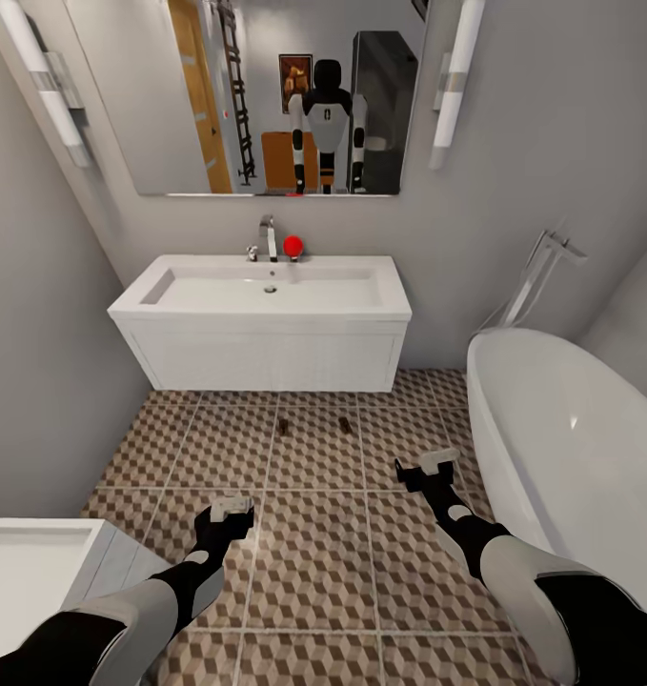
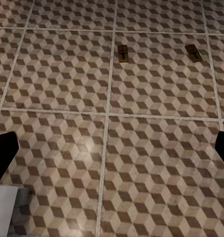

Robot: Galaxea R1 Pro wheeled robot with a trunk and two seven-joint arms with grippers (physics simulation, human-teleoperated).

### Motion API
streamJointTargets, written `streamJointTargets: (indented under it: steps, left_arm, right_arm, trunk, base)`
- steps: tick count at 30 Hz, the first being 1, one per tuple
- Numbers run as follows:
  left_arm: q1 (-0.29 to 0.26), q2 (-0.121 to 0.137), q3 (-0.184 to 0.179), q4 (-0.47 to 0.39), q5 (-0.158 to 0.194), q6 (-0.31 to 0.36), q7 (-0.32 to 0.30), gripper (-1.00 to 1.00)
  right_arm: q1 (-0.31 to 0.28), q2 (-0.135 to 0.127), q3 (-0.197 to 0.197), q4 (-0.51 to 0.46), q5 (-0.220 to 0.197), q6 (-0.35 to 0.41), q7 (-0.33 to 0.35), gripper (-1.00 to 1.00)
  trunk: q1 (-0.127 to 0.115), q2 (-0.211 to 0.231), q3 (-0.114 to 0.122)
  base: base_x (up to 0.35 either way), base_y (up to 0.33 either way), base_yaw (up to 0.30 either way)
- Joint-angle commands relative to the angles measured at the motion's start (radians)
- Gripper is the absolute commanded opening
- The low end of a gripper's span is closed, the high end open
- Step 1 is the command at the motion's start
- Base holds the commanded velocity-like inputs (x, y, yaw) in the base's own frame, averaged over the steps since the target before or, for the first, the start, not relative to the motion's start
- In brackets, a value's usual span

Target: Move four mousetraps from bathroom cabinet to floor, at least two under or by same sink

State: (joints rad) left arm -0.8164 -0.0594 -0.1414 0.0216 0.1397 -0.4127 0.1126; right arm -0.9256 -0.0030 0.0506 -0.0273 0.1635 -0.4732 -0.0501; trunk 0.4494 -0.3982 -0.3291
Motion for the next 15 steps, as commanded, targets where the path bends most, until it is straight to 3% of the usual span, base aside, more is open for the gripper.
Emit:
streamJointTargets:
  steps: [1,15]
  left_arm:
    - [-0.001,0.0,-0.009,0.002,0.009,-0.005,0.002,1.0]
    - [-0.001,0.0,-0.009,0.003,0.009,-0.005,0.002,1.0]
  right_arm:
    - [-0.001,0.0,0.005,0.001,0.005,-0.002,-0.005,1.0]
    - [-0.001,0.0,0.005,0.001,0.005,-0.002,-0.005,1.0]
  trunk:
    - [0.001,-0.002,0.0]
    - [0.001,-0.002,0.018]
  base:
    - [0.0,0.0,0.0]
    - [0.0,0.0,0.0]
